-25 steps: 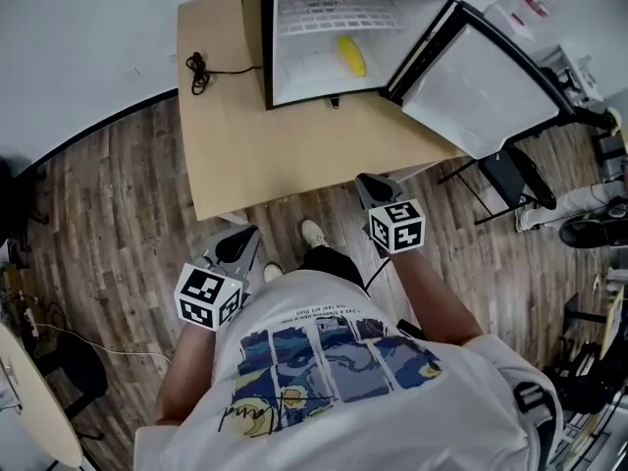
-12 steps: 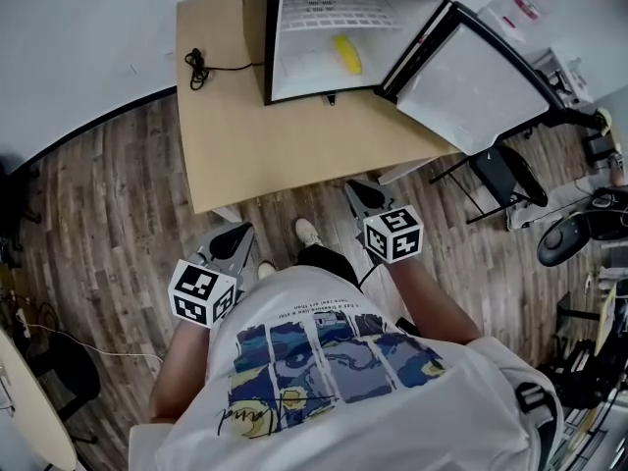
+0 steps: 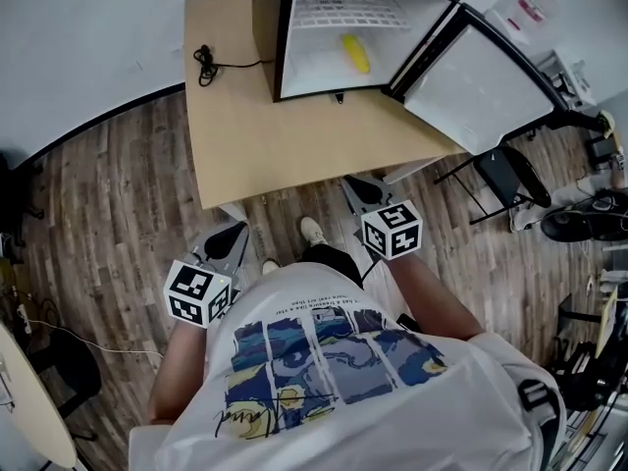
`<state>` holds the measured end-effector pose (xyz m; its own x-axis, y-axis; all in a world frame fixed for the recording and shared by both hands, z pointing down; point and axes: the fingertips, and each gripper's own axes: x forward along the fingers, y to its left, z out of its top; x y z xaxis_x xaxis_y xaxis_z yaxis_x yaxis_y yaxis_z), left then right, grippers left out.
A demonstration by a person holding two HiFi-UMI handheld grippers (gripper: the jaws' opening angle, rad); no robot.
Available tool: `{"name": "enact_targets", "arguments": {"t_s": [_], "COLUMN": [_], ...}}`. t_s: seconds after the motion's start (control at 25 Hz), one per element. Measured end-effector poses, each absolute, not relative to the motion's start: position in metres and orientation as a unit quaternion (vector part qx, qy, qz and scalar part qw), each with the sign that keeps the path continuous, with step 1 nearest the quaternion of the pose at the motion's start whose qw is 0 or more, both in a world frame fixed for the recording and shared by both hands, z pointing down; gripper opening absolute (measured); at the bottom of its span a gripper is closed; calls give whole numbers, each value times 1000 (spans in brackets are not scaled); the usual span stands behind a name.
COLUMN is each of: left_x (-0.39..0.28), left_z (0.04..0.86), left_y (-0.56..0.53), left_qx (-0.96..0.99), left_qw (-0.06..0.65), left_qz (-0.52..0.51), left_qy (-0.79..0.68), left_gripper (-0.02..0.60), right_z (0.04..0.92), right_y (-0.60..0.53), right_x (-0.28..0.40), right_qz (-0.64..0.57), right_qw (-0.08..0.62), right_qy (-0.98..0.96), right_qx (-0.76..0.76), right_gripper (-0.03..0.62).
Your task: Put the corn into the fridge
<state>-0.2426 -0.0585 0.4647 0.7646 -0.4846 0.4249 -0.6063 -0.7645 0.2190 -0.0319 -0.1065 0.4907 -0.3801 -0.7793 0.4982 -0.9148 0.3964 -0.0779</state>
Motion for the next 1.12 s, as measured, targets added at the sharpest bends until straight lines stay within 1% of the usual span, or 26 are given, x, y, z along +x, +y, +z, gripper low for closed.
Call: {"name": "enact_targets", "arguments": {"t_s": [0.56,1.12], "left_x": [-251,-235], "left_z": [475,482], "left_y": [-55,-65], "left_qx": [920,921], "left_qw": [188,194], "left_qz": [177,182], "left_qy": [-294,-284], "left_gripper": [9,9], "right_z": [487,490], "right_y": [-104,-112], "right_x": [-51,-31], "right_qz": [166,159], "right_qw": [194,200], "right_qy": [-822,-816], "right_qx": [509,519], "right_gripper": [12,12]}}
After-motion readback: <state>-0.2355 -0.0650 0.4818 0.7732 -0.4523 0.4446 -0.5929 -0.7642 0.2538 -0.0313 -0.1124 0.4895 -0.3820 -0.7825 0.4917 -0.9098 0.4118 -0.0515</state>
